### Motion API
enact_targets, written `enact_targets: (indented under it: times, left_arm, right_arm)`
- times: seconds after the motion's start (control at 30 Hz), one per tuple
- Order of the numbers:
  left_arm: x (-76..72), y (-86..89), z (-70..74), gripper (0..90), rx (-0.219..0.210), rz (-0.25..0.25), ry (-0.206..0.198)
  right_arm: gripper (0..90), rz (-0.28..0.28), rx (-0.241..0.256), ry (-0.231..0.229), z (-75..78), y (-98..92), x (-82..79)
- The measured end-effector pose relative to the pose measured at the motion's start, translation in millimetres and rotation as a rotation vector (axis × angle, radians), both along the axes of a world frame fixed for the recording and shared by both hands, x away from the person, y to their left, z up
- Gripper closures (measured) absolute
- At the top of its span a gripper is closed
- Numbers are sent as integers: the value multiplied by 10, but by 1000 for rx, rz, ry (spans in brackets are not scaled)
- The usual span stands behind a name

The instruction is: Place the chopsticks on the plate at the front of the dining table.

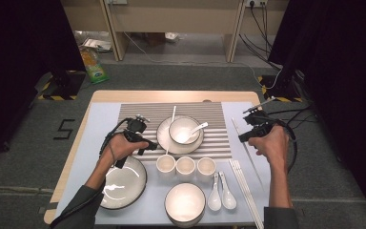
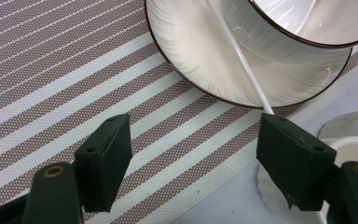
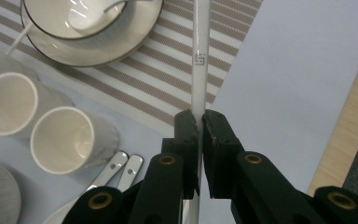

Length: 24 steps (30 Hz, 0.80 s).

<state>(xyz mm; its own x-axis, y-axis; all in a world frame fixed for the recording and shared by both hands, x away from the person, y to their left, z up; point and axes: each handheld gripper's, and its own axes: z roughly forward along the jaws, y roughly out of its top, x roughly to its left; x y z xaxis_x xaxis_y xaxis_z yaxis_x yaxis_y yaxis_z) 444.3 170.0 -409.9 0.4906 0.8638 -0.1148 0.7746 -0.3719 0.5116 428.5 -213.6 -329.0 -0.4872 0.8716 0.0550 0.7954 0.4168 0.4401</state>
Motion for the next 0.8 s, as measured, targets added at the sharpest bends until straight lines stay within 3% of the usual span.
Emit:
enact_targets:
  times: [0.33, 0.8]
  left_arm:
    - [-12, -34, 19, 260, -2, -9, -5]
    - [-51, -47, 78, 260, -26, -23, -14]
  right_arm:
    - [845, 50, 33, -32, 158, 202, 22]
    - [845, 140, 72, -55, 353, 805, 160]
